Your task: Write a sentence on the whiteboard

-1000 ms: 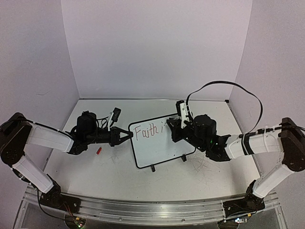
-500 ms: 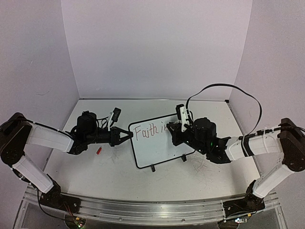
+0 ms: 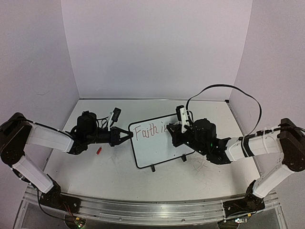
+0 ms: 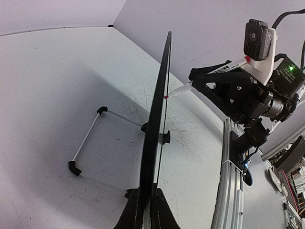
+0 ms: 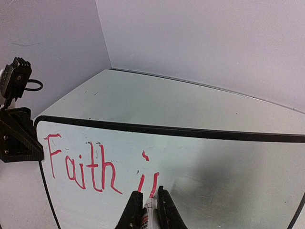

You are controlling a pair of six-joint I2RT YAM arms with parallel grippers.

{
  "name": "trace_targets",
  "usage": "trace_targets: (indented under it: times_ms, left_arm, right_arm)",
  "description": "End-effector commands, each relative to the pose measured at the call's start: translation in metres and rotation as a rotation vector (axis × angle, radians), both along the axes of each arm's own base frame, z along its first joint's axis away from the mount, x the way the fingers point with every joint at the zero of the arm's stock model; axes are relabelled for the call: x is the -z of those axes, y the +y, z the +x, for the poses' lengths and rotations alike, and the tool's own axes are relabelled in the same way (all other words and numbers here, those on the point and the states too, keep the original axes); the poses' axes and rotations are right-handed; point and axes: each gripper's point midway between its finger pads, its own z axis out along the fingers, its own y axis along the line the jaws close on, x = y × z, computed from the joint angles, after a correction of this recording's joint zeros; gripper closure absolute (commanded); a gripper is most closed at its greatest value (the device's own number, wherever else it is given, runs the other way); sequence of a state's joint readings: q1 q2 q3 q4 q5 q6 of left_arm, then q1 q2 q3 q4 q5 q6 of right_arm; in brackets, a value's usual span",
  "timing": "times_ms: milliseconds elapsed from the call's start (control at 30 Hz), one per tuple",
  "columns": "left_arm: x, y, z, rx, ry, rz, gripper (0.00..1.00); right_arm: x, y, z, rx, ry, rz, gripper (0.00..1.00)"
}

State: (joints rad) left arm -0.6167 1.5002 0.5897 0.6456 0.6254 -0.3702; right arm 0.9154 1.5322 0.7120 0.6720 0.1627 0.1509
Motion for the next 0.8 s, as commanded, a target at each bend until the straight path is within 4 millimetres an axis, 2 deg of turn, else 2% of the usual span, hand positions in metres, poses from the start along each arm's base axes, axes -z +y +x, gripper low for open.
trace_targets:
  times_ms: [0,200,767]
  left_arm:
    - [-0.024,-0.002,0.005,-0.008,-0.076,-0.025,1.0]
    - [-0.025,-0.002,0.005,-0.008,-0.076,-0.025,1.0]
    - [-0.024,-0.001,0.003,-0.011,-0.079,-0.022,1.0]
  right_arm:
    - [-0.007,-0.002,0.003,0.023,-0.015,0.011,1.0]
    - [-0.023,-0.001,0.011,0.049,-0.053,0.029,1.0]
    - [-0.039,-0.009,0.029,0.125,-0.092,0.042,1.0]
